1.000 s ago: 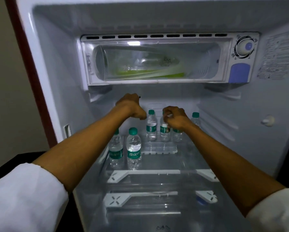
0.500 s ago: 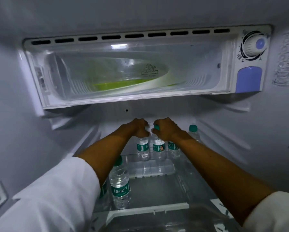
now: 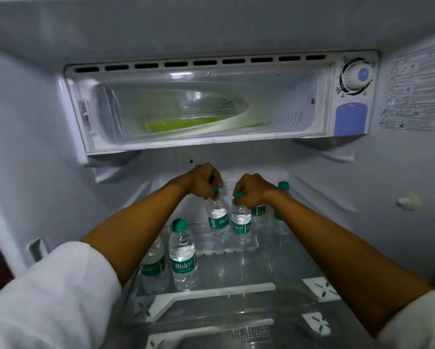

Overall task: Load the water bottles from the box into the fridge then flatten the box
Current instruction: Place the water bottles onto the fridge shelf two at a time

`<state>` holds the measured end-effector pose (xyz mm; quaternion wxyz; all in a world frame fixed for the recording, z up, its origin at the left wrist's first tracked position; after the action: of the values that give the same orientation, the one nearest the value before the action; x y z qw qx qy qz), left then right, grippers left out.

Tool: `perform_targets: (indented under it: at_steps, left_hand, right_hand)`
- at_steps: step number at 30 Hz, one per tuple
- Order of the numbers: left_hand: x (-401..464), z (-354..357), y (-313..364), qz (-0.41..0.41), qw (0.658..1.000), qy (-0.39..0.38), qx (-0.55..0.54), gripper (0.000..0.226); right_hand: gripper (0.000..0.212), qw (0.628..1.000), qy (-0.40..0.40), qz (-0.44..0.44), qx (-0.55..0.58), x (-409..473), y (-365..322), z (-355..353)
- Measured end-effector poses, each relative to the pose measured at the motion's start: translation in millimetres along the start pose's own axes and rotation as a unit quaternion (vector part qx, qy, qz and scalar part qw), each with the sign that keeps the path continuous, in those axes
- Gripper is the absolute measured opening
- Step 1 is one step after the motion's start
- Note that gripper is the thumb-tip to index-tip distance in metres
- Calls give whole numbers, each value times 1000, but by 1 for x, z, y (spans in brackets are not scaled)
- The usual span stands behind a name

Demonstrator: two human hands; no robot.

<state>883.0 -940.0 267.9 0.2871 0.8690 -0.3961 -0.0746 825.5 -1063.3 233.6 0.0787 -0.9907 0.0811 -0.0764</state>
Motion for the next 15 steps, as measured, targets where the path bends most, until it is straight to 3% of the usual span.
perform_targets:
  at_steps: [5,15]
  left_hand:
    - [-47,2,22,7,997,-70,-12,28]
    - [-85,17,26,4,995,-87,42,30]
  right_hand:
    - [34,994,-95,-44,-23,-41,-16,-12]
    - [33,987,-144,-73,-7,-75,-37,-14]
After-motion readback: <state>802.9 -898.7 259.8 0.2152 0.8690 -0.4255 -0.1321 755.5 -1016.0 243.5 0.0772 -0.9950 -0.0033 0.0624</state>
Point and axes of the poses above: each hand's wrist, its own x-axis towards the middle knuckle, its own z-axis out of the palm, y = z × x, the point moved 7 cm from there along x, towards the middle knuckle, and after that the axes turned 13 degrees about -x, right-handed, at the moved point
